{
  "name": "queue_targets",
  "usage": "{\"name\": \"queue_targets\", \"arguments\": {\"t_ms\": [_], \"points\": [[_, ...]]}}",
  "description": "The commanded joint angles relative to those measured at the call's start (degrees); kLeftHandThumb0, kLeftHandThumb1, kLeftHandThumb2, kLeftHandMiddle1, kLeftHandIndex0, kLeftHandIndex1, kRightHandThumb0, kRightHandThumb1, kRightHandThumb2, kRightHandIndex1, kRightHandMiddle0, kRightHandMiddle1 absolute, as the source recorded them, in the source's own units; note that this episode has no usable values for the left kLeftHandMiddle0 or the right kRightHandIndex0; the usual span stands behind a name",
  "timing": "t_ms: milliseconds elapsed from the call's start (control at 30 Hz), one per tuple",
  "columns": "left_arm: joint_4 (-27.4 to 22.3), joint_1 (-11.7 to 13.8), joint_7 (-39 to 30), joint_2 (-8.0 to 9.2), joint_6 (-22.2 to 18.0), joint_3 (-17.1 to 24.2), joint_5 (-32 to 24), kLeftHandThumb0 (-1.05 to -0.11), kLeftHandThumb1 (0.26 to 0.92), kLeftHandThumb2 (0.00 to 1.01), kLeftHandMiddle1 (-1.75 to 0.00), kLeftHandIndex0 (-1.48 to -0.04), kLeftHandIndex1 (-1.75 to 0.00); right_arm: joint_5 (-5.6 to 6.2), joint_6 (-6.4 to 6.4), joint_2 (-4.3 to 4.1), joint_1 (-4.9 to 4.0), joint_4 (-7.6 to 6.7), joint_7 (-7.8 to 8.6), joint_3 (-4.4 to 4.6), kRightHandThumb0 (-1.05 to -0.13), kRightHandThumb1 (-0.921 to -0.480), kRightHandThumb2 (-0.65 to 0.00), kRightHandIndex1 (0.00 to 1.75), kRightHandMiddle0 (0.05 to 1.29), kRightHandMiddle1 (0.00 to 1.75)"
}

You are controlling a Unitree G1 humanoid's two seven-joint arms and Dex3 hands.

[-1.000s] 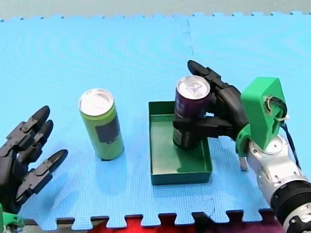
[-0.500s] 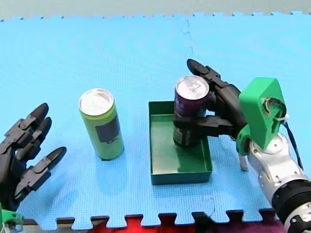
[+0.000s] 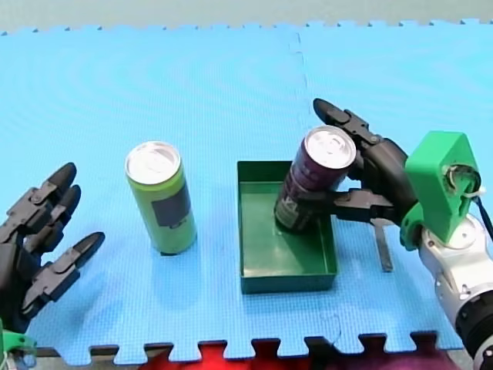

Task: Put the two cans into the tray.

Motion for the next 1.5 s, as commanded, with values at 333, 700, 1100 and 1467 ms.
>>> {"name": "queue_targets", "arguments": {"t_ms": [333, 700, 1100, 1467], "points": [[-0.74, 0.22, 1.37, 0.33, 0.14, -0.31, 0.92, -1.048, 0.921, 0.08, 0.0, -0.51, 0.0, 1.7, 2.26, -1.13, 1.12, -2.74, 1.61, -0.6, -0.96, -0.798, 0.0, 0.02, 0.13, 0.0], [-0.07, -0.01, 1.31, 0.28, -0.07, -0.28, 0.89, -1.048, 0.921, 0.08, 0.0, -0.51, 0.0, 2.1, 2.09, -1.04, 1.32, -2.96, 1.3, -0.6, -0.944, -0.802, -0.003, 0.03, 0.15, 0.01], [0.31, -0.46, 1.49, 0.34, -0.24, -0.39, 1.13, -1.048, 0.921, 0.08, 0.0, -0.51, 0.0, 1.3, 1.15, -0.74, 0.9, -2.77, -1.16, -0.25, -1.022, -0.85, -0.008, 0.02, 0.15, 0.0], [0.11, -0.52, 1.4, 0.72, -0.27, -0.41, 1.0, -1.048, 0.921, 0.09, 0.0, -0.51, 0.0, 2.67, -0.61, -3.5, 1.69, -0.63, 1.71, -1.99, -1.043, -0.848, 0.0, 0.02, 0.17, 0.0]]}}
